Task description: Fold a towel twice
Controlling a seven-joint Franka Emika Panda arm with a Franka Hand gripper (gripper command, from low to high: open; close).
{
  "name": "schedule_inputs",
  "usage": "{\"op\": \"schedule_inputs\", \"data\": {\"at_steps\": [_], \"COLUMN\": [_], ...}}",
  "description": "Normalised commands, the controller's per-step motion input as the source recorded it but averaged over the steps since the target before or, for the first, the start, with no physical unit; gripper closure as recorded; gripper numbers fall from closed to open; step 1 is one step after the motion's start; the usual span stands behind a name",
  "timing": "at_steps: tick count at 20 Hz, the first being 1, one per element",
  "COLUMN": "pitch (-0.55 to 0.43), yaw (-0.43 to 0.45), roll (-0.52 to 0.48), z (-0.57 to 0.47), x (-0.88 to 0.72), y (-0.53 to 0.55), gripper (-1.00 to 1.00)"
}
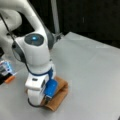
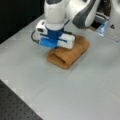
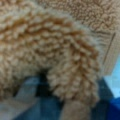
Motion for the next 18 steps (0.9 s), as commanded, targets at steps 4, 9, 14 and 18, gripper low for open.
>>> {"op": "schedule_inputs", "data": {"at_steps": [4, 9, 14, 18], "pitch": [0.006, 0.002, -0.029, -0.069], "yaw": [-0.025, 0.005, -0.009, -0.058], "roll": [0.141, 0.133, 0.148, 0.153], "z": [-0.01, 0.00, -0.03, -0.08], "x": [0.22, 0.16, 0.15, 0.13], "y": [-0.08, -0.16, -0.21, -0.21], "gripper": [1.00, 1.00, 1.00, 1.00]}}
